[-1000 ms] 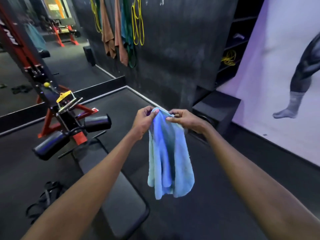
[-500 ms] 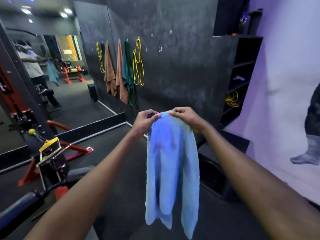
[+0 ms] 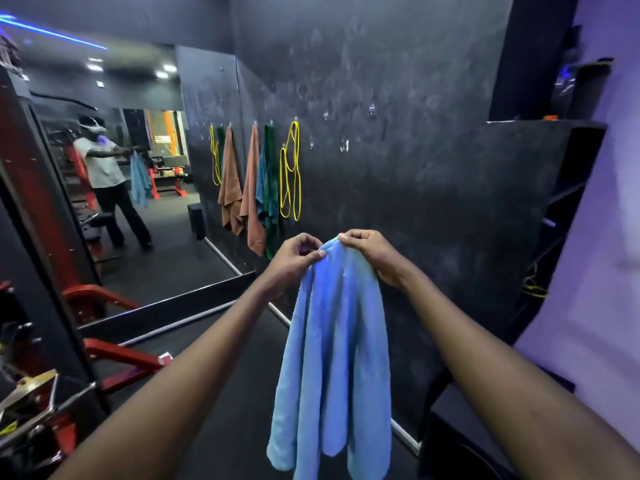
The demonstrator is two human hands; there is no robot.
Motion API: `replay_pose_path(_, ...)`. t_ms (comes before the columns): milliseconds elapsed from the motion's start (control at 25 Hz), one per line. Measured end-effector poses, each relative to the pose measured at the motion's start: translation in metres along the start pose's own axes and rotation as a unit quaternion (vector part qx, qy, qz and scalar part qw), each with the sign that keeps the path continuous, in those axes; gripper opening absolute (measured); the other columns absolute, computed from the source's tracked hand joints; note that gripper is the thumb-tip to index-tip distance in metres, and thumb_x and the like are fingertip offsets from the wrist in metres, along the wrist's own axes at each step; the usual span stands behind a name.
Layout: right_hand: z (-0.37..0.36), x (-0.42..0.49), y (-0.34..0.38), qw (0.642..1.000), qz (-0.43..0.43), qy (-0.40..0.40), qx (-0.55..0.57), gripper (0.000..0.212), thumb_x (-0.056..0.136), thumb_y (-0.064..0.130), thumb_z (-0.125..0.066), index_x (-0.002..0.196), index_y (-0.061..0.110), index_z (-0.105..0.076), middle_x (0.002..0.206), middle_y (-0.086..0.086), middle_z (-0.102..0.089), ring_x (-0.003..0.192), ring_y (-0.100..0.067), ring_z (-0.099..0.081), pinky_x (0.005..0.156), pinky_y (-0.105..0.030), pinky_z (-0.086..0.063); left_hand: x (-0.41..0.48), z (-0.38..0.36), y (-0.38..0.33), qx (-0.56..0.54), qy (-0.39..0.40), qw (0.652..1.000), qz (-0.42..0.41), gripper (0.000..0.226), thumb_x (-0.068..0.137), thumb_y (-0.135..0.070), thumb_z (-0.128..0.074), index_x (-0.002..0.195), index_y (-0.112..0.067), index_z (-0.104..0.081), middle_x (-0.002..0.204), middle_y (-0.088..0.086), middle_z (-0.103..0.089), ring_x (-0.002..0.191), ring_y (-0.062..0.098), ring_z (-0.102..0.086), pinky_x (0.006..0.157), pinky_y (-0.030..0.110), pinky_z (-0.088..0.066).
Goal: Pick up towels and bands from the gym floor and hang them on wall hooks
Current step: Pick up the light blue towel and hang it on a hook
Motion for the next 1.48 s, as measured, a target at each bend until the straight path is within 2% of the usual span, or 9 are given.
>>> replay_pose_path(280,0.038,0.214,-0.054,0.999,0.032,0.033,-0.003,0.022,0.095,0.028,-0.064,0.074,0.024,-0.069,0.086,-0.001,-0.063,0.088,-0.015,-0.053,0.082,-0.033,-0.040,0.192,0.024,0.064,-0.017,-0.092,0.995,-0.025,0.004,0.091,-0.009,-0.065,0.088,-0.010,-0.068,0.082,0.002,-0.068,0.076,0.007,-0.059,0.076,0.025,-0.047)
replay_pose_path(480,0.037,0.359,-0.073,0.996,0.049,0.058,-0.036,0.003,0.091,0.014,-0.068,0.094,0.014,-0.067,0.090,-0.003,-0.064,0.085,-0.011,-0.055,0.080,-0.027,-0.044,0.330,0.070,0.117,-0.036,-0.141,0.989,-0.027,0.009,0.090,-0.012,-0.066,0.082,-0.017,-0.068,0.080,0.002,-0.067,0.077,0.011,-0.059,0.079,0.029,-0.048)
replay_pose_path(600,0.035,0.454,-0.089,0.997,0.071,0.009,-0.018,0.009,0.090,0.008,-0.067,0.090,0.017,-0.069,0.087,-0.001,-0.067,0.081,-0.010,-0.057,0.081,-0.026,-0.045,0.412,0.104,0.158,-0.031,-0.127,0.991,-0.034,0.009,0.090,-0.010,-0.068,0.083,-0.015,-0.068,0.079,0.000,-0.067,0.073,0.006,-0.059,0.073,0.021,-0.048)
replay_pose_path(800,0.032,0.591,-0.107,0.998,0.043,-0.040,0.019,0.013,0.089,0.008,-0.066,0.084,0.017,-0.073,0.086,-0.006,-0.069,0.082,-0.016,-0.057,0.078,-0.030,-0.044,0.536,0.153,0.219,-0.018,-0.072,0.996,-0.048,0.006,0.090,-0.008,-0.067,0.086,-0.012,-0.068,0.077,-0.002,-0.065,0.067,-0.002,-0.057,0.065,0.013,-0.044)
replay_pose_path(1000,0.033,0.712,-0.112,0.995,0.045,-0.082,0.016,0.016,0.091,0.007,-0.061,0.081,0.018,-0.068,0.079,-0.002,-0.064,0.075,-0.013,-0.054,0.071,-0.026,-0.043,0.663,0.188,0.263,-0.026,-0.061,0.996,-0.061,0.004,0.090,-0.012,-0.067,0.086,-0.013,-0.069,0.078,-0.001,-0.067,0.072,0.005,-0.058,0.068,0.021,-0.047)
replay_pose_path(1120,0.045,0.788,-0.130,0.993,0.057,-0.098,-0.016,0.012,0.091,0.009,-0.063,0.085,0.017,-0.069,0.084,-0.001,-0.066,0.082,-0.013,-0.055,0.077,-0.027,-0.043,0.740,0.205,0.296,-0.014,-0.065,0.996,-0.066,0.005,0.083,-0.026,-0.069,0.082,-0.021,-0.071,0.079,0.000,-0.069,0.077,0.013,-0.061,0.075,0.035,-0.050)
replay_pose_path(1240,0.057,0.864,-0.149,0.988,0.076,-0.121,-0.053,0.007,0.091,0.012,-0.065,0.090,0.016,-0.071,0.087,0.000,-0.067,0.082,-0.010,-0.056,0.077,-0.024,-0.043,0.811,0.219,0.326,-0.019,-0.067,0.995,-0.068,0.011,0.081,-0.028,-0.069,0.084,-0.018,-0.071,0.076,0.002,-0.070,0.075,0.016,-0.062,0.075,0.039,-0.052)
replay_pose_path(1360,0.065,0.924,-0.155,0.981,0.082,-0.155,-0.086,0.008,0.091,0.013,-0.066,0.096,0.012,-0.072,0.086,0.001,-0.067,0.074,-0.004,-0.055,0.069,-0.017,-0.043,0.867,0.229,0.346,-0.018,-0.066,0.994,-0.080,0.013,0.085,-0.027,-0.068,0.088,-0.014,-0.069,0.076,0.002,-0.068,0.073,0.014,-0.060,0.071,0.036,-0.049)
replay_pose_path(1480,0.070,0.985,-0.155,0.968,0.100,-0.208,-0.103,0.008,0.088,0.015,-0.067,0.093,0.014,-0.074,0.080,0.003,-0.066,0.069,-0.003,-0.054,0.067,-0.019,-0.042,0.922,0.244,0.366,-0.010,-0.027,0.995,-0.099,0.007,0.093,-0.017,-0.065,0.091,-0.010,-0.065,0.076,0.000,-0.063,0.071,0.009,-0.057,0.068,0.024,-0.046)
Point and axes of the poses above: each hand's wrist, its own x-axis towards the middle knuckle, its own z-axis out of the back of the hand, y = z × x, the point moved 1 cm from there along x, towards the middle knuckle
